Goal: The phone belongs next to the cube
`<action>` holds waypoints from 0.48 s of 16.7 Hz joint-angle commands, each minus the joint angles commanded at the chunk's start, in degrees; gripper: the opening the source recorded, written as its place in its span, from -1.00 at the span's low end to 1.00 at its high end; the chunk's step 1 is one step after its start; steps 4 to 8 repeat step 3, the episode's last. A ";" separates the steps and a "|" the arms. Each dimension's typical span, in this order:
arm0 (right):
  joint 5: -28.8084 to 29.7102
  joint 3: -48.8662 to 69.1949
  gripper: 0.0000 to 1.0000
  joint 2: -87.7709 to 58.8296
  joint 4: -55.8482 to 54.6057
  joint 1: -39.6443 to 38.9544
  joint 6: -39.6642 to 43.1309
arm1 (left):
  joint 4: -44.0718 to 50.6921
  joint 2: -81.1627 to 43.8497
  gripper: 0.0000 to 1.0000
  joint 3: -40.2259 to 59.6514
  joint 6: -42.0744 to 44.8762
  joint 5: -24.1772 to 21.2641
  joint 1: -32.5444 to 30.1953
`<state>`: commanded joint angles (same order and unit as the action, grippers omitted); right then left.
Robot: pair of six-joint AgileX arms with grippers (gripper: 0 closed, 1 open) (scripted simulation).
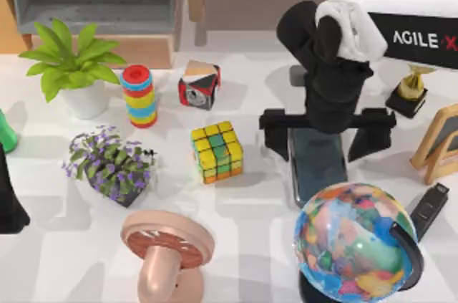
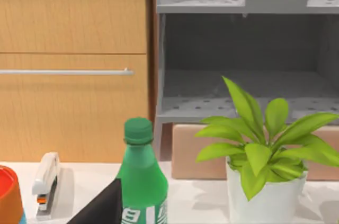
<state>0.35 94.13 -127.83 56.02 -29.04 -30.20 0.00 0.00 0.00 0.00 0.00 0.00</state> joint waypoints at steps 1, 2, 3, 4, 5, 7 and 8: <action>0.00 0.00 1.00 0.00 0.00 0.00 0.00 | 0.00 0.00 1.00 0.00 0.00 0.00 0.00; 0.00 0.00 1.00 0.00 0.00 0.00 0.00 | 0.00 0.00 1.00 0.00 0.00 0.00 0.00; 0.00 0.00 1.00 0.00 0.00 0.00 0.00 | 0.00 0.00 1.00 0.00 0.00 0.00 0.00; 0.00 0.00 1.00 0.00 0.00 0.00 0.00 | 0.00 0.00 1.00 0.00 0.00 0.00 0.00; 0.00 0.00 1.00 0.00 0.00 0.00 0.00 | 0.00 0.00 1.00 0.00 0.00 0.00 0.00; 0.00 0.00 1.00 0.00 0.00 0.00 0.00 | 0.00 0.00 1.00 0.00 0.00 0.00 0.00; 0.00 0.00 1.00 0.00 0.00 0.00 0.00 | 0.00 0.00 1.00 0.00 0.00 0.00 0.00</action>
